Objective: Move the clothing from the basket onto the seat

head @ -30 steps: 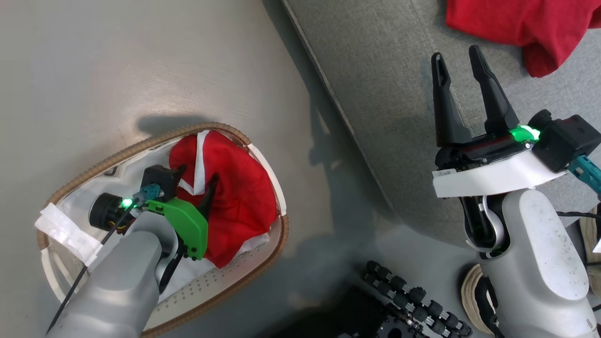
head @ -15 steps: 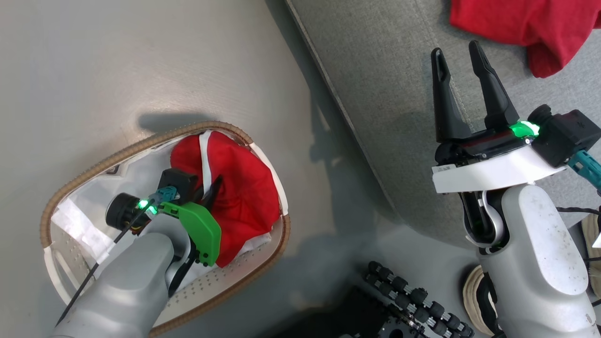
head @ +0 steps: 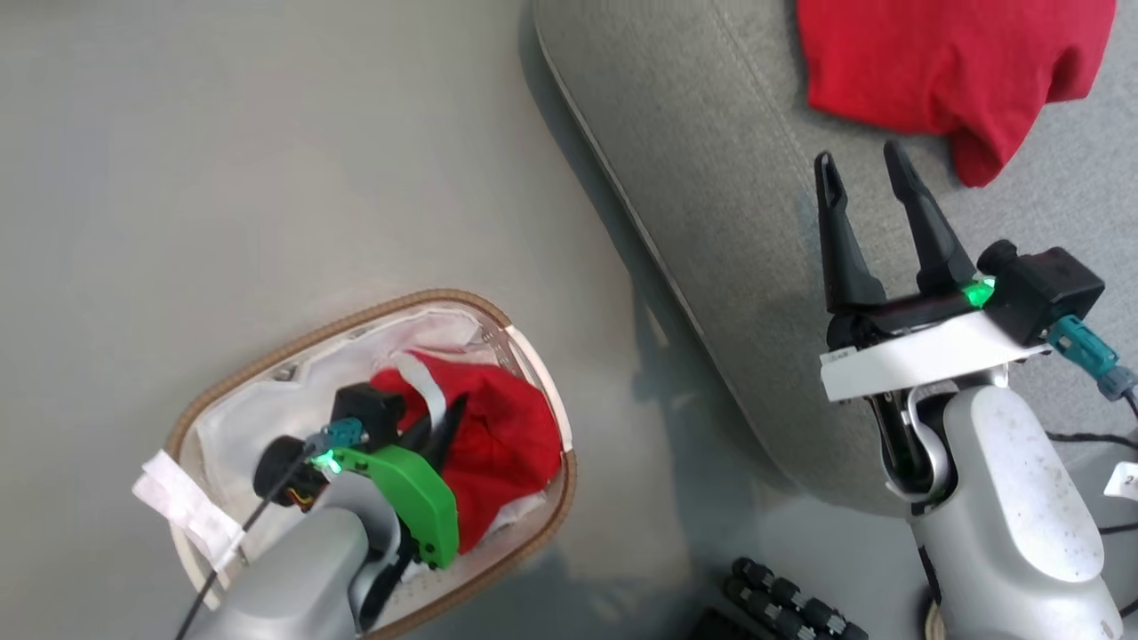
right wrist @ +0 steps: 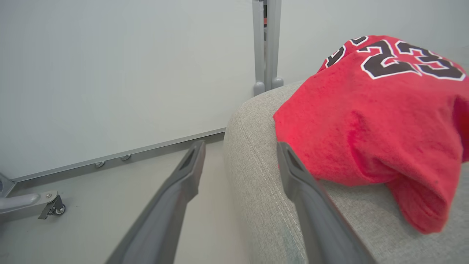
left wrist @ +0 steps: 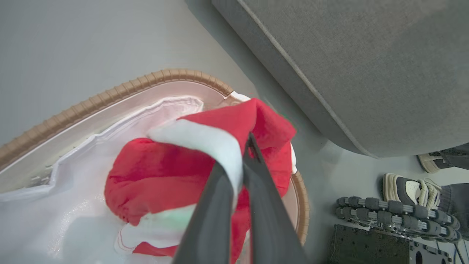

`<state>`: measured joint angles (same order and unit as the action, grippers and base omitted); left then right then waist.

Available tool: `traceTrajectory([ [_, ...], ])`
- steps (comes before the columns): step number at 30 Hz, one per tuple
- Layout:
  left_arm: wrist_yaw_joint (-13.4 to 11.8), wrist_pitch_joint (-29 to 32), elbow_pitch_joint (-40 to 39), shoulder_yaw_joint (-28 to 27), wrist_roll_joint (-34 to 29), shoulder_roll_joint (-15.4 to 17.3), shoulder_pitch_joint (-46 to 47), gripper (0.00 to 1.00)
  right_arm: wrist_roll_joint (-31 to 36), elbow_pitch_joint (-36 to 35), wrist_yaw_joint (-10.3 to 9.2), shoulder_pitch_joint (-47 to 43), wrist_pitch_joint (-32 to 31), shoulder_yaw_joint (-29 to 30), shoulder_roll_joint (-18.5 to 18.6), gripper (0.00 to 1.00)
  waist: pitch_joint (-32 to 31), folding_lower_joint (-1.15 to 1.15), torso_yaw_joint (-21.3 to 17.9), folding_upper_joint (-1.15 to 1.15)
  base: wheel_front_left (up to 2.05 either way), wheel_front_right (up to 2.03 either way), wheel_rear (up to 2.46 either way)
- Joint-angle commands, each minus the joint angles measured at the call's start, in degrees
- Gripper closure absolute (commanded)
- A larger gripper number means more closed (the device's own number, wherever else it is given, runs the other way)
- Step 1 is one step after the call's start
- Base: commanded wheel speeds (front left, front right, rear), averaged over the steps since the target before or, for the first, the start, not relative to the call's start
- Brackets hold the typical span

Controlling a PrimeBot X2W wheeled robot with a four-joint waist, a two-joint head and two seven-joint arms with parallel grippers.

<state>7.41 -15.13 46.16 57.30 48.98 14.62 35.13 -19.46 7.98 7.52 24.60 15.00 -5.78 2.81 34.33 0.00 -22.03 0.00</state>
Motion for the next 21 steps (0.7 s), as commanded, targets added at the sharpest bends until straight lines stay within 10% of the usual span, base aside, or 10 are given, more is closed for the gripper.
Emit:
traceTrajectory([
  [1,0.14,0.01,-1.25,-0.71,-1.13,-0.6,-2.07,1.0,0.57,0.76,-0.06,-1.72,0.27,0.37,0.24,0.0,-7.35,0.0,3.98,0.0,0.0,0.0,0.0],
  [21,0.14,-0.01,-22.38,-19.63,-14.78,-4.38,-18.96,1.0,4.55,6.92,-0.06,-14.07,0.27,2.86,0.25,0.0,-27.24,0.0,14.12,0.0,0.0,0.0,0.0],
])
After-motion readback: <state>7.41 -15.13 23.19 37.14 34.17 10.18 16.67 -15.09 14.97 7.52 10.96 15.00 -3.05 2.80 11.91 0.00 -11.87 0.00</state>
